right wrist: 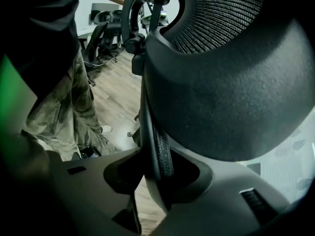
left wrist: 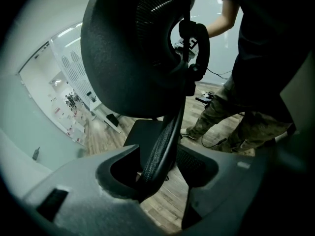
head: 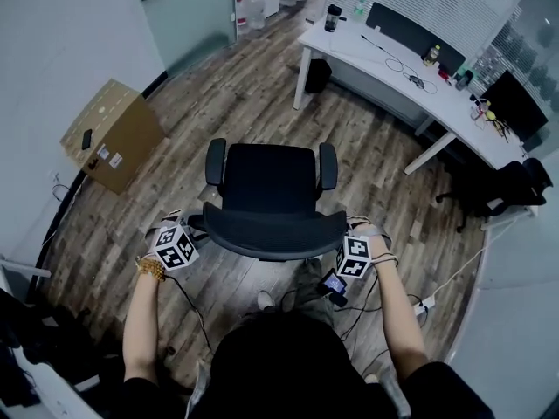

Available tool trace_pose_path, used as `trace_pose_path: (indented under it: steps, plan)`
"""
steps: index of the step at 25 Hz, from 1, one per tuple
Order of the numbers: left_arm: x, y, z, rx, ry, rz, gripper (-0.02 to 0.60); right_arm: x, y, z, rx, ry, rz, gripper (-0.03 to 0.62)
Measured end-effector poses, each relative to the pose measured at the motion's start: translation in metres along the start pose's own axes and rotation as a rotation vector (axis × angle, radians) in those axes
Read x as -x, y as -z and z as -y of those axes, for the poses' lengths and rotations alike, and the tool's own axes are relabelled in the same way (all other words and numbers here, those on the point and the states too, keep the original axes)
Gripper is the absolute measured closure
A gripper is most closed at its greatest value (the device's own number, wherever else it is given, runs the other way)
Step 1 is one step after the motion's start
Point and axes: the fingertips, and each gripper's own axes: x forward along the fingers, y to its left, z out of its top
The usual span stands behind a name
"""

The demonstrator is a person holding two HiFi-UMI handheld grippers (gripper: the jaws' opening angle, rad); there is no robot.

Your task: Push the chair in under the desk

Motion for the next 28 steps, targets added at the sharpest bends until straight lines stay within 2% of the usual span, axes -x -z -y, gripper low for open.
trace_pose_path:
  steps: [7, 10, 16, 28]
  plan:
    - [-0.009, -0.013, -0.018, -0.06, -0.012, 0.06, 0.322, 0.009, 0.005, -0.01, -0.072, 0.045, -0.024, 0.454]
    - [-0.014, -0.02, -0.018, -0.077, 0.012, 0.072, 0.322, 0.013, 0.01, -0.019, -0.098, 0.031, -0.044, 0.456]
    - [-0.021, -0.029, -0.022, -0.121, 0.038, 0.099, 0.319, 0.02, 0.017, -0.032, -0.15, 0.06, -0.072, 0.457]
    - [-0.047, -0.071, -0.013, -0.218, 0.107, 0.144, 0.315, 0.045, 0.051, -0.064, -0.238, 0.111, -0.126, 0.462]
